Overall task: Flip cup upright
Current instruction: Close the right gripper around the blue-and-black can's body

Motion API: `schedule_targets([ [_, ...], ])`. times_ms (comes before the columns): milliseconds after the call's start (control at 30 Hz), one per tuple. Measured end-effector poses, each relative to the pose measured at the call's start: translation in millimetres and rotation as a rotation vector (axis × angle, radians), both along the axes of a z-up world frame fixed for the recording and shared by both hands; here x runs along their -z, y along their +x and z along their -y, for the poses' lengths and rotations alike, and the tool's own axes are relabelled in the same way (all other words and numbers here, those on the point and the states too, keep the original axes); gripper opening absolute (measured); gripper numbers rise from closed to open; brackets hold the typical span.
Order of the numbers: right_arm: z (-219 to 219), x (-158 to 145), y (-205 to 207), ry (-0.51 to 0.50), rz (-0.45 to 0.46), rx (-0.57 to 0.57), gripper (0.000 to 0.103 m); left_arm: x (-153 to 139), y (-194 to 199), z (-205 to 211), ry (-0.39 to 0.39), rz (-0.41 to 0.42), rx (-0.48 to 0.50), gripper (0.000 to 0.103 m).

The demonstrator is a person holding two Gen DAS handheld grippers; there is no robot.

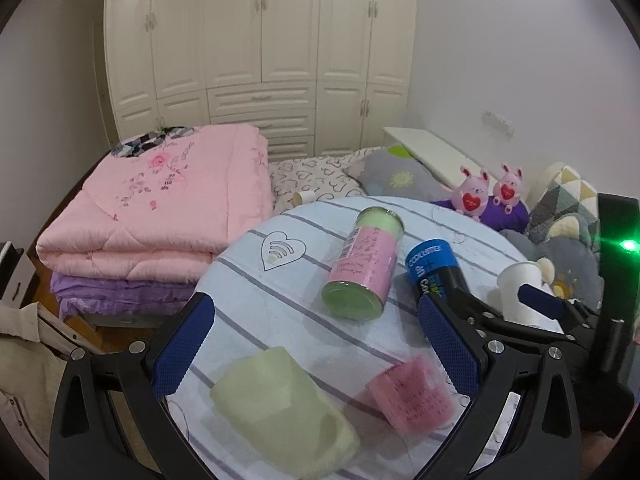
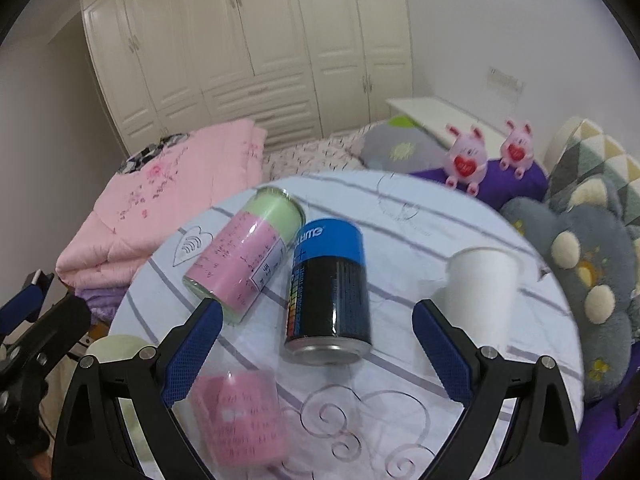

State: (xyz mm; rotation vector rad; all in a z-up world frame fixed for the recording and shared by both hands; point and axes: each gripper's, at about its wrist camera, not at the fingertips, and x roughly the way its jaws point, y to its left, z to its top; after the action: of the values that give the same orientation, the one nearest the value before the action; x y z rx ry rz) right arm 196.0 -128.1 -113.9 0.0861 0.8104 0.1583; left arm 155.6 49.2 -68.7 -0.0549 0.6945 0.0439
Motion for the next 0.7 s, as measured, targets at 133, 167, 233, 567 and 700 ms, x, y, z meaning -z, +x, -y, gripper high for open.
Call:
schedule_targets([
  [133, -4.8, 18.1, 17.9, 0.006, -0.049, -0.011, 0.097, 10.6, 12.7, -2.4, 0.003, -0.026, 0.0, 0.103],
  [167, -5.2, 22.2, 21.6, 0.007, -0.057, -0.016, 0.097, 12.6, 15.4, -3.6, -0.003, -0.032, 0.001, 0.103],
  [233, -6.8, 28.4, 26.6, 0.002, -0.069, -0.02, 0.097, 16.2, 20.6, -5.8, -0.008, -0.039, 0.0, 0.103],
  [567, 1.9, 51.8, 37.3, 0.074, -0.145, -0.013, 0.076, 25.9, 28.3, -2.3, -0.006, -0.062, 0.003, 0.103],
  [700, 4.5, 52.0, 39.0, 0.084, -0.165, -0.017, 0.068, 24.8, 25.5, 4.2, -0.004, -0.065, 0.02, 0.103],
])
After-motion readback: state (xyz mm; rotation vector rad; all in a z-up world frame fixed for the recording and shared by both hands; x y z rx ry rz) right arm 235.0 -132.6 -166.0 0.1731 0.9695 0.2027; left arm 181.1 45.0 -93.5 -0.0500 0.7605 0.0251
